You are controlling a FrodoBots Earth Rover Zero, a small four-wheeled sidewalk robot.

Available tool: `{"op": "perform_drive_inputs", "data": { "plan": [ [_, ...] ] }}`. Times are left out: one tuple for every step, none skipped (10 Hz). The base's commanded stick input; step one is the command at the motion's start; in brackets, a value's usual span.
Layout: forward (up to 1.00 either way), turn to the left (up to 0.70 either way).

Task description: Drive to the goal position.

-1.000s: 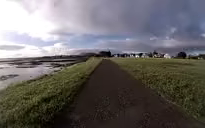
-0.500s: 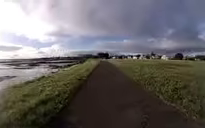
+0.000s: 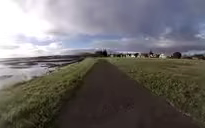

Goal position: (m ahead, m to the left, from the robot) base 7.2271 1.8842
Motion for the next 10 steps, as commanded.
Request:
{"op": "perform_drive_inputs", "data": {
  "plan": [
    [0.7, 0.0],
    [0.7, 0.0],
    [0.7, 0.0],
    [0.7, -0.19],
    [0.7, -0.35],
    [0.7, -0.35],
    [0.7, -0.35],
    [0.7, -0.35],
    [0.7, -0.35],
    [0.7, -0.35]
  ]
}}
